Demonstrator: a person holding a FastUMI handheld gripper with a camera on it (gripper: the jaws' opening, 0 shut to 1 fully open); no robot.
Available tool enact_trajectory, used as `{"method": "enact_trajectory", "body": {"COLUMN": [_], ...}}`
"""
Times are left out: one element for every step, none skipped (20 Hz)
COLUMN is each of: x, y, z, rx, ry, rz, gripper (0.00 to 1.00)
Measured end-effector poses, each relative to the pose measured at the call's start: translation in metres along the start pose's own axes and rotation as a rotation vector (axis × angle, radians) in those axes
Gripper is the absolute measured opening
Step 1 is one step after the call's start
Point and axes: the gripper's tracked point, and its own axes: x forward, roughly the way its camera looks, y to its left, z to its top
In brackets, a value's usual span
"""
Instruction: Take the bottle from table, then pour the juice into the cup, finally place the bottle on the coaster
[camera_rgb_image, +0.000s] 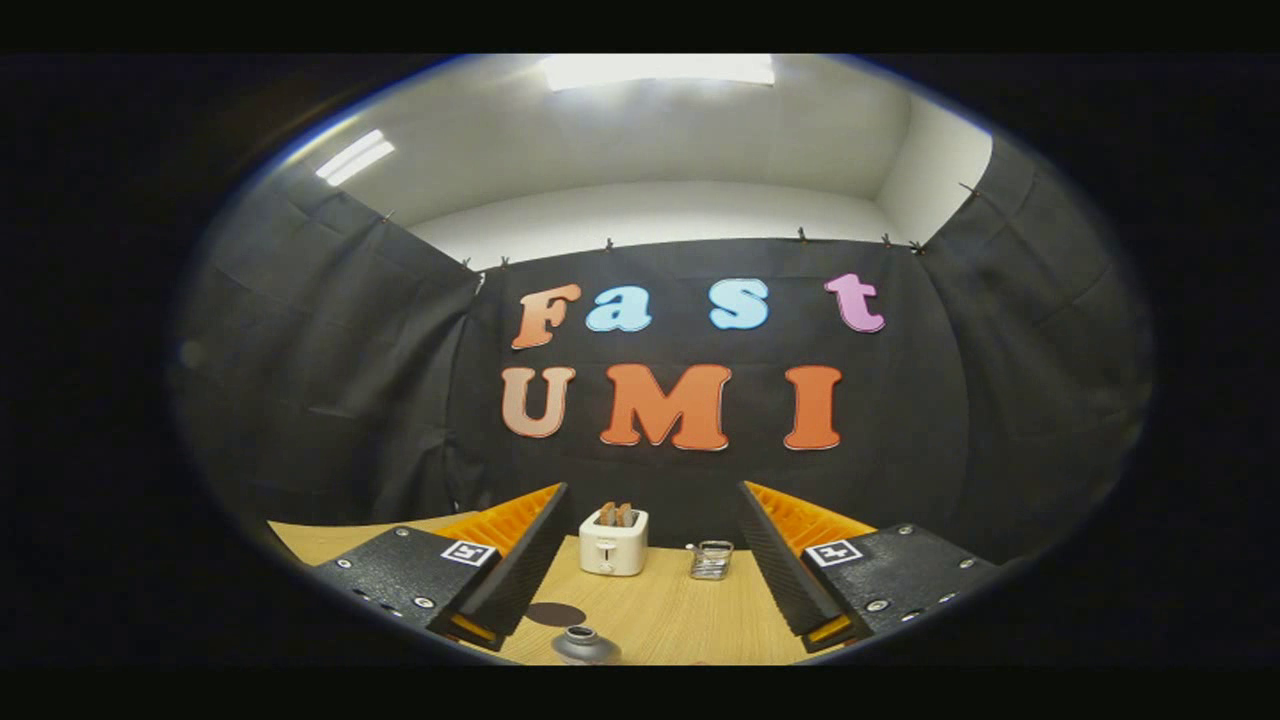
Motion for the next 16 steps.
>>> {"method": "enact_trajectory", "body": {"x": [-0.001, -0.001, -0.002, -0.002, -0.003, -0.002, -0.004, -0.005, -0.006, -0.008, -0.009, -0.011, -0.014, -0.017, -0.019, -0.021], "y": [0.002, 0.004, 0.006, 0.008, 0.011, 0.014, 0.017, 0.022, 0.026, 0.029, 0.032, 0.036, 0.041, 0.044, 0.047, 0.049], "z": [-0.003, -0.007, -0.012, -0.020, -0.028, -0.035, -0.043, -0.051, -0.059, -0.066, -0.072, -0.078, -0.086, -0.091, -0.099, -0.105], "rx": [0.001, 0.001, 0.003, 0.005, 0.008, 0.013, 0.017, 0.021, 0.024, 0.026, 0.028, 0.029, 0.026, 0.021, 0.017, 0.021], "ry": [0.000, -0.001, 0.003, 0.012, 0.024, 0.036, 0.050, 0.064, 0.077, 0.090, 0.099, 0.107, 0.115, 0.120, 0.125, 0.124], "rz": [0.007, 0.014, 0.021, 0.029, 0.039, 0.051, 0.064, 0.079, 0.095, 0.110, 0.124, 0.138, 0.155, 0.167, 0.179, 0.182], "gripper": [0.96, 0.96, 0.96, 0.96, 0.96, 0.97, 0.96, 0.96, 0.97, 0.97, 0.97, 0.97, 0.97, 0.97, 0.97, 0.97]}}
